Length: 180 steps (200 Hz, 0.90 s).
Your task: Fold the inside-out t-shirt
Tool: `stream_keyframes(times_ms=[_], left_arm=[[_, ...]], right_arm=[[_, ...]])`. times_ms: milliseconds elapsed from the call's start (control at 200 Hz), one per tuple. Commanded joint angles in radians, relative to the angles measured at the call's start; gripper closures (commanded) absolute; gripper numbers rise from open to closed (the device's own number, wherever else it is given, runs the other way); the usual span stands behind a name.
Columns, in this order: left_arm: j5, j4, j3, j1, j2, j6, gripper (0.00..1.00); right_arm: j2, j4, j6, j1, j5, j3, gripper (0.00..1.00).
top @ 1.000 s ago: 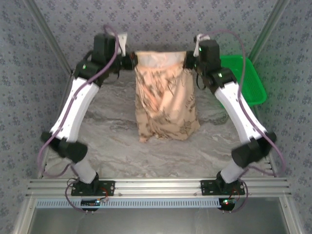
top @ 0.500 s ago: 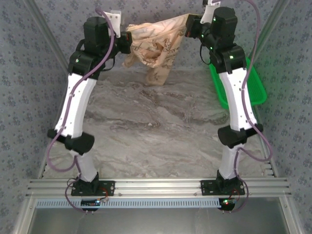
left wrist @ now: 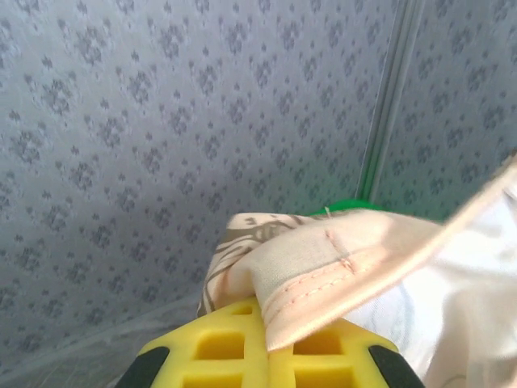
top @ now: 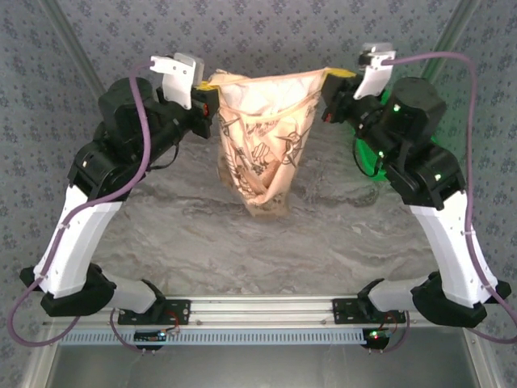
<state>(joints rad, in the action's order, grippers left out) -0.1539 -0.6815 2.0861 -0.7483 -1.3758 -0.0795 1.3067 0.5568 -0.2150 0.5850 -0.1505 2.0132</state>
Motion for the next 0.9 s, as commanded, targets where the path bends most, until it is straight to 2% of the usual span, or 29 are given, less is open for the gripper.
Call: stream_keyframes(times_ms=[0,130,305,505,620,745,830,895], left_arm=[[0.001,0.082,0.036,0.002,-0.048,0.009,1.0],[-0.081,0.038,0.102,0.041,-0.152,0.052,1.0],[-0.001,-0.033,0.21,0.184,-0.323,-0.004,1.0],[0.016,-0.116,0.445,0.247,-0.51,0.015,1.0],[0.04,-0.184,0.608,0.252,-0.567,0.001,1.0],[0.05,-0.141,0.622,0.251,-0.545,0.03,1.0],[0.056,-0.134,0.605,0.252,-0.51,0.046,1.0],[0.063,-0.126,0.54,0.252,-0.466,0.054,1.0]], right_arm=[[0.07,0.002,0.038,-0.044,-0.042,0.068,1.0],[0.164,-0.018,0.006,-0.143,0.03,0.097,1.0],[0.347,-0.015,-0.075,-0.264,0.137,0.173,1.0],[0.553,0.032,-0.098,-0.303,0.231,0.406,1.0],[0.66,0.153,-0.098,-0.316,0.272,0.657,1.0],[0.653,0.162,-0.073,-0.318,0.263,0.734,1.0],[0.599,0.149,-0.055,-0.311,0.264,0.689,1.0],[0.531,0.136,-0.035,-0.294,0.246,0.592,1.0]])
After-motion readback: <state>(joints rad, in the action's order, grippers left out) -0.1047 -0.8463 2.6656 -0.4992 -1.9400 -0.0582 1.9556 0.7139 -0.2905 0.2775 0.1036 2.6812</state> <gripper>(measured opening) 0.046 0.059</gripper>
